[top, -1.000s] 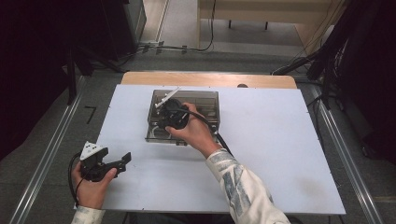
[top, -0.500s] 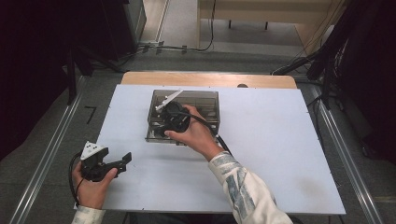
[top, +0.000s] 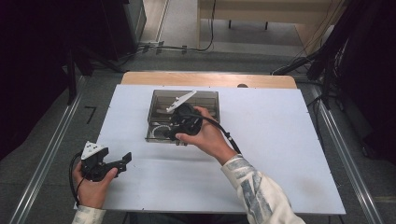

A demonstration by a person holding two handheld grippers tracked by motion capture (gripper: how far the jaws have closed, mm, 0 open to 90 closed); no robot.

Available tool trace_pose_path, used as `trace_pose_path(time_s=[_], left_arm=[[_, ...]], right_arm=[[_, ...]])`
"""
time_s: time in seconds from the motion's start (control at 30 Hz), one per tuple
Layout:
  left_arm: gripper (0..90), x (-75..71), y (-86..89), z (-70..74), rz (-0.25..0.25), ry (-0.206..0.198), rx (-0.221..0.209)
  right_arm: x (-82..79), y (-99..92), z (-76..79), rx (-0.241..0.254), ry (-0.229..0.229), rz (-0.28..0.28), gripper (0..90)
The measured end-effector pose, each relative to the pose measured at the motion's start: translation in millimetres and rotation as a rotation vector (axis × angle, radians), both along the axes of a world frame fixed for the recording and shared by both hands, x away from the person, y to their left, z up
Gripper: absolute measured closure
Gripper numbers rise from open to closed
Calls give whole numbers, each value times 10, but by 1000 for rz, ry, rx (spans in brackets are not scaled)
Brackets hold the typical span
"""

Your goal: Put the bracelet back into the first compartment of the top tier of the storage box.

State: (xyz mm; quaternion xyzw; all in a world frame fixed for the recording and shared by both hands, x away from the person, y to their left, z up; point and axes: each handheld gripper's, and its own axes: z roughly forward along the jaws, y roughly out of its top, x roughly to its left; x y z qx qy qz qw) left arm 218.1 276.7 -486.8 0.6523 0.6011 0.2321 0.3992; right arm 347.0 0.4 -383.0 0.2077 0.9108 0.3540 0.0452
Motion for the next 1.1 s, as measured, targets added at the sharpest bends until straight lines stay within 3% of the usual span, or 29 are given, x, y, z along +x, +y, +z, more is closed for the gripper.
trace_pose_path(time_s=[0.33, 0.7, 1.1], left_arm=[[72, 4, -11, -6, -2, 6, 3], [72, 13, -30, -15, 1, 8, 4], [72, 4, -29, -19, 1, 14, 8]], right_arm=[[-118, -388, 21, -21, -7, -39, 231], [-182, -920, 2, -18, -27, -114, 168], [-255, -1457, -113, -4, -27, -189, 157]])
